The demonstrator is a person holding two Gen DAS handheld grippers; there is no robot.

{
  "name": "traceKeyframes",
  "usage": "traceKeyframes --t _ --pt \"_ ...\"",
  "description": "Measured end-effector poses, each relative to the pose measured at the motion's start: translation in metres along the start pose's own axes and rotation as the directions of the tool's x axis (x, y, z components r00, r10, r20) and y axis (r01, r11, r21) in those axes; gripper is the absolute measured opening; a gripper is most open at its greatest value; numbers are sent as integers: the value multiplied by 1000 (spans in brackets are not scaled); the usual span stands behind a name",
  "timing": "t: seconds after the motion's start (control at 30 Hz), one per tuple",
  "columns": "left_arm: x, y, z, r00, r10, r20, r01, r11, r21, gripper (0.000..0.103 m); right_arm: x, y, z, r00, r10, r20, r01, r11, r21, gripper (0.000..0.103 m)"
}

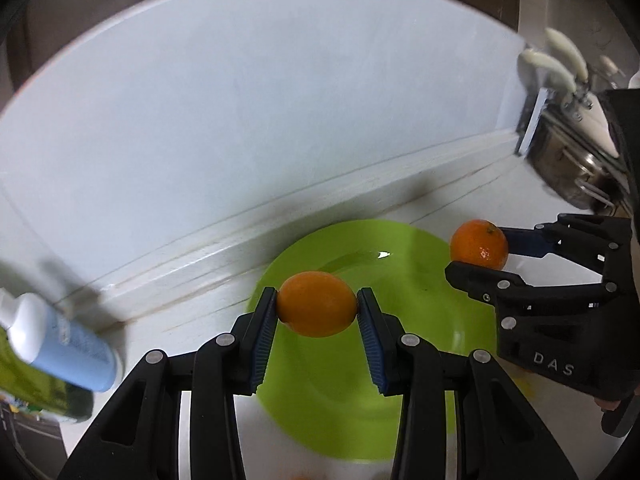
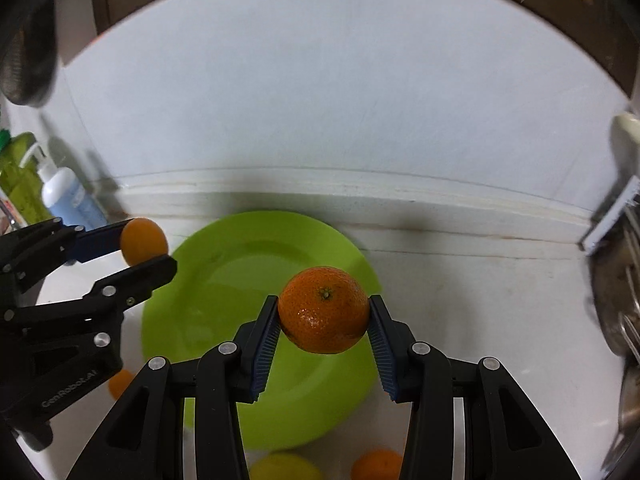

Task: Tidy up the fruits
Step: 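Lift both held oranges and carry them over the green plate, then lower the oranges onto the green plate and open both tools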

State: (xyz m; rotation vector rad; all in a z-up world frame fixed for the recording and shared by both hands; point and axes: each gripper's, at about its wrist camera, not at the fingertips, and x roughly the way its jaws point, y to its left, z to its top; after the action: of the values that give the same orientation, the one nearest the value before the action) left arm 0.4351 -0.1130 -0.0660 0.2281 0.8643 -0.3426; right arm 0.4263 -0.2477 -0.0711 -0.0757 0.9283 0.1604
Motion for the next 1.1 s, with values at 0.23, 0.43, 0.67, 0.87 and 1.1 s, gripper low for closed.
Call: traceKeyframes --t 0.23,0.43,0.67,0.87,1.1 --pt "37 3 1 998 -1 -60 1 1000 8 40 26 5 5 999 8 -45 -9 999 -43 44" --pt "57 -1 5 994 -8 -108 9 1000 16 40 47 3 8 996 19 -84 -24 998 -50 44" --pt "64 -3 6 994 -6 -112 9 1000 22 40 52 -1 9 995 25 -99 -30 998 -51 44" --pt "69 -10 8 993 0 -116 2 1000 23 41 56 -1 8 993 34 -110 -39 998 -51 44" --pt "57 -8 7 996 11 -92 -10 1000 19 47 50 -1 10 995 25 -100 -29 999 -36 51"
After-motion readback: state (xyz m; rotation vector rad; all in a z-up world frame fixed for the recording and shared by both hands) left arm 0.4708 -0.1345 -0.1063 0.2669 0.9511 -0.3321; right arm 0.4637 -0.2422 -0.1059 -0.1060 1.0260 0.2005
